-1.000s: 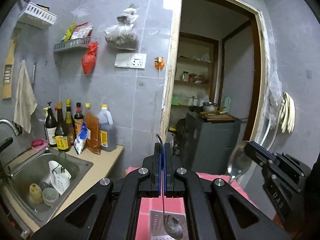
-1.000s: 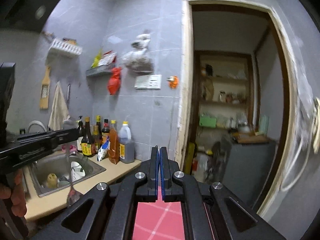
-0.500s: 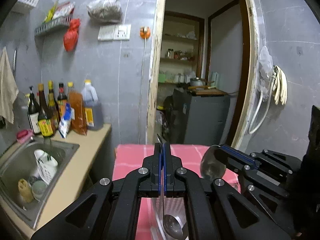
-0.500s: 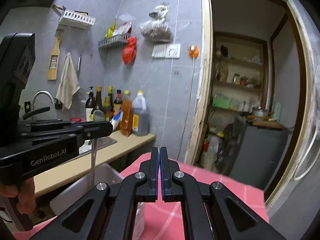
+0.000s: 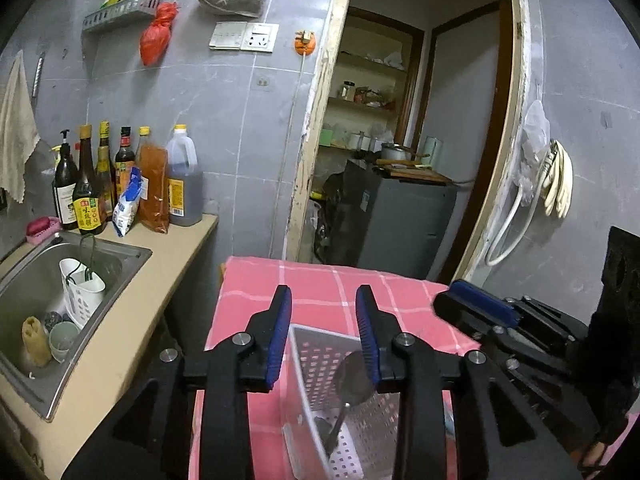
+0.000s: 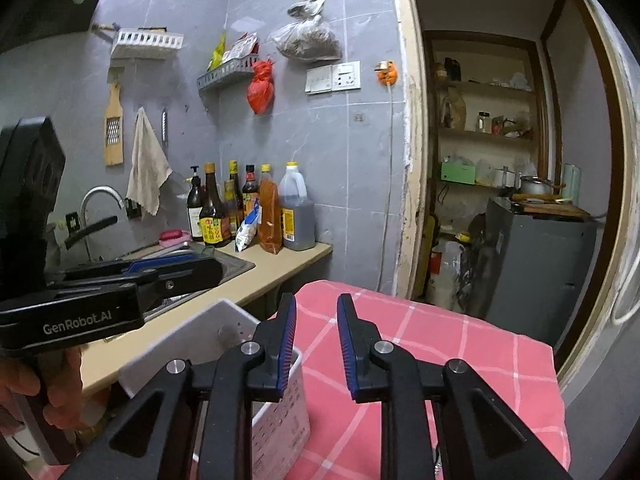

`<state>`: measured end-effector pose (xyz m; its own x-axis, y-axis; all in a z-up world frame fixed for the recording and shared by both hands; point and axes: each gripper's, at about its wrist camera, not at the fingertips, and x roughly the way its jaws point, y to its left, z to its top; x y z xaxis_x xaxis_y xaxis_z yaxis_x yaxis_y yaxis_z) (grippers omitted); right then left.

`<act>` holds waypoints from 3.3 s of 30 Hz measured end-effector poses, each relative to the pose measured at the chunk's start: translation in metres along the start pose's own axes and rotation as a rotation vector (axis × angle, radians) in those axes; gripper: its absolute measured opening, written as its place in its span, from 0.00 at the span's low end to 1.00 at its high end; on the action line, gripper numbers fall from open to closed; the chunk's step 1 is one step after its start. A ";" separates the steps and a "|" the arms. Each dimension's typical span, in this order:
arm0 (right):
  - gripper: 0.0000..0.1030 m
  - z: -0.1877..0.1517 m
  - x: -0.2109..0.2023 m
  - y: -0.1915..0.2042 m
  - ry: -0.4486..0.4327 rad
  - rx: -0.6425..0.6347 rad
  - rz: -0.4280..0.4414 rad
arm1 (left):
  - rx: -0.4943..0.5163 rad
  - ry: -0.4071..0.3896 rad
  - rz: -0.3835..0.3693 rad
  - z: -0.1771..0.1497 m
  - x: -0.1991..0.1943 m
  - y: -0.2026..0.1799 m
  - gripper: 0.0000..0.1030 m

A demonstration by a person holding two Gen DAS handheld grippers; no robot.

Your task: Organize utensils

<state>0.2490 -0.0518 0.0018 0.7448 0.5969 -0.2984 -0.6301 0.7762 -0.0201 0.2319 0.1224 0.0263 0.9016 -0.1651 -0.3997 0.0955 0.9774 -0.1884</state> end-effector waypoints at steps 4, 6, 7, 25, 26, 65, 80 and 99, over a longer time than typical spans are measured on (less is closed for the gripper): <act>0.44 0.004 -0.024 -0.017 -0.029 0.045 -0.034 | -0.011 -0.035 0.006 0.006 -0.012 -0.010 0.40; 0.56 0.005 -0.042 -0.033 -0.042 0.086 -0.063 | -0.021 -0.075 0.004 0.009 -0.022 -0.021 0.51; 0.62 0.004 -0.049 -0.040 -0.045 0.099 -0.074 | -0.022 -0.088 -0.001 0.009 -0.026 -0.027 0.54; 0.84 -0.086 -0.096 -0.201 0.292 0.295 -0.156 | -0.040 0.180 -0.058 -0.052 0.053 -0.152 0.69; 0.81 -0.091 -0.093 -0.207 0.321 0.326 -0.134 | -0.050 0.209 -0.046 -0.057 0.064 -0.153 0.69; 0.23 -0.136 0.069 -0.238 0.562 0.055 0.268 | -0.174 0.590 0.009 -0.082 0.269 -0.117 0.18; 0.06 -0.132 0.060 -0.232 0.544 0.033 0.254 | -0.172 0.491 0.004 -0.073 0.245 -0.125 0.18; 0.04 -0.102 0.008 -0.231 0.370 0.257 0.166 | -0.174 0.329 -0.028 -0.039 0.173 -0.132 0.17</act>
<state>0.3779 -0.2465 -0.0928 0.4810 0.6412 -0.5979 -0.6248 0.7291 0.2792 0.3586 -0.0403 -0.0524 0.7132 -0.2523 -0.6540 0.0194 0.9397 -0.3414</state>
